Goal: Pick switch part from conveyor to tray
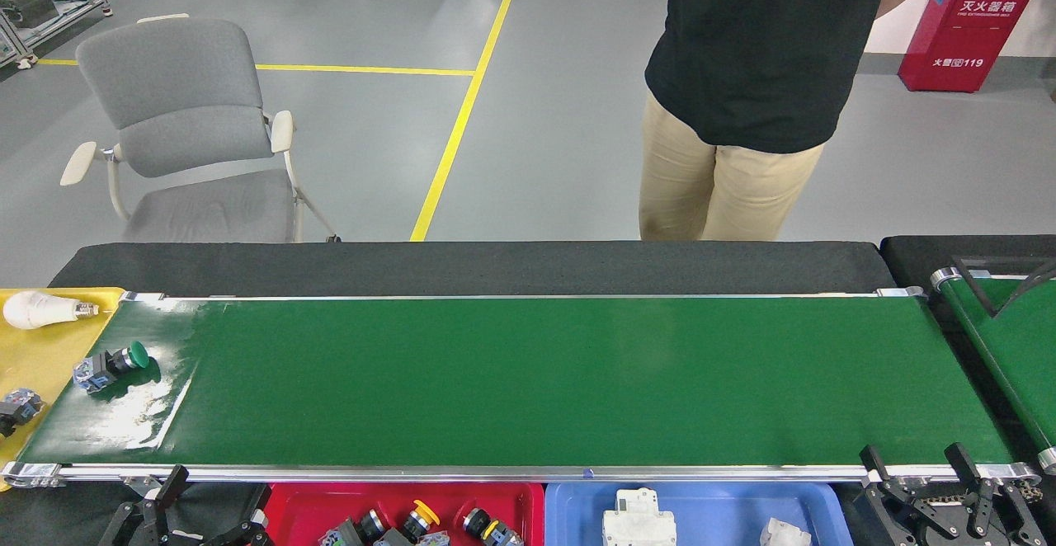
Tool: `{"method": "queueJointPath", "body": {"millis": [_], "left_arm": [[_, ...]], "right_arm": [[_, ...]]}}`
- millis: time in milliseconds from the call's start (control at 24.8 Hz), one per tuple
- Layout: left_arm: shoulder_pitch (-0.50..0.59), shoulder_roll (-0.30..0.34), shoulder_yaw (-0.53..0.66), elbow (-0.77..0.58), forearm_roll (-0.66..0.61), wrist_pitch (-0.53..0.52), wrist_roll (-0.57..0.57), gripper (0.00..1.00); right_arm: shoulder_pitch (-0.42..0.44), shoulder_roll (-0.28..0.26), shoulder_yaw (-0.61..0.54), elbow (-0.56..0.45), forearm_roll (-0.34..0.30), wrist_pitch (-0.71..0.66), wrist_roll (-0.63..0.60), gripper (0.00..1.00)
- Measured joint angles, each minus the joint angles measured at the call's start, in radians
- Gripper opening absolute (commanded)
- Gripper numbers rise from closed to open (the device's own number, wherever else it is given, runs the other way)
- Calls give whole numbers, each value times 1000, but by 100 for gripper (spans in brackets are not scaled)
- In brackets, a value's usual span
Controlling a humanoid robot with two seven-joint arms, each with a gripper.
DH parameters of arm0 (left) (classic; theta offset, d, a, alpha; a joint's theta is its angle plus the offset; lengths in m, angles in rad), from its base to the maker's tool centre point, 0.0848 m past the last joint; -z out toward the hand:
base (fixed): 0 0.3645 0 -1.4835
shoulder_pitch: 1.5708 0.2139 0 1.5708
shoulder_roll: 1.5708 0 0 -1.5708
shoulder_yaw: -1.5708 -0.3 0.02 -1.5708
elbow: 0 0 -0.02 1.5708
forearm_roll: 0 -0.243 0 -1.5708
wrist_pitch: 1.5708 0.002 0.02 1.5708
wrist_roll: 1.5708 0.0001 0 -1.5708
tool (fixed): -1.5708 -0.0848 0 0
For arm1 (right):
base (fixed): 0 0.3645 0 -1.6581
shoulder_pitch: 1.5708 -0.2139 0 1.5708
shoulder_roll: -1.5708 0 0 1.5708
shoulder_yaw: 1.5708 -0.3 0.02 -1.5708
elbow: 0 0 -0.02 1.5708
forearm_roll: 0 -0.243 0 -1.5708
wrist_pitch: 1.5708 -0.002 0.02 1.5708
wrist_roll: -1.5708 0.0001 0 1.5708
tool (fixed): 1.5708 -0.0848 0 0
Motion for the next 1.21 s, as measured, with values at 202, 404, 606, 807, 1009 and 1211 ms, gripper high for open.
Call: {"method": "queueJointPath", "body": {"millis": [202,404,606,807,1009,1211], "left_arm": [[0,-2,3,3,0,36,0,100],[0,-2,9,4,0,46,0,100],[13,-2,16,4,0,47,1,100],[20,-2,72,2,1,48,1,100],[20,-2,77,2,1,48,1,100],[24,-2,76,3,1,49,1,100]], "right_arm": [[0,0,0,-5,0,0,1,100],[23,0,0,-28,28,-3,6,100],[43,56,4,-32,160,-5,9,100],[36,69,47,-33,198,-2,9,100],[36,97,69,-33,202,0,9,100],[36,98,69,-33,202,0,9,100]]}}
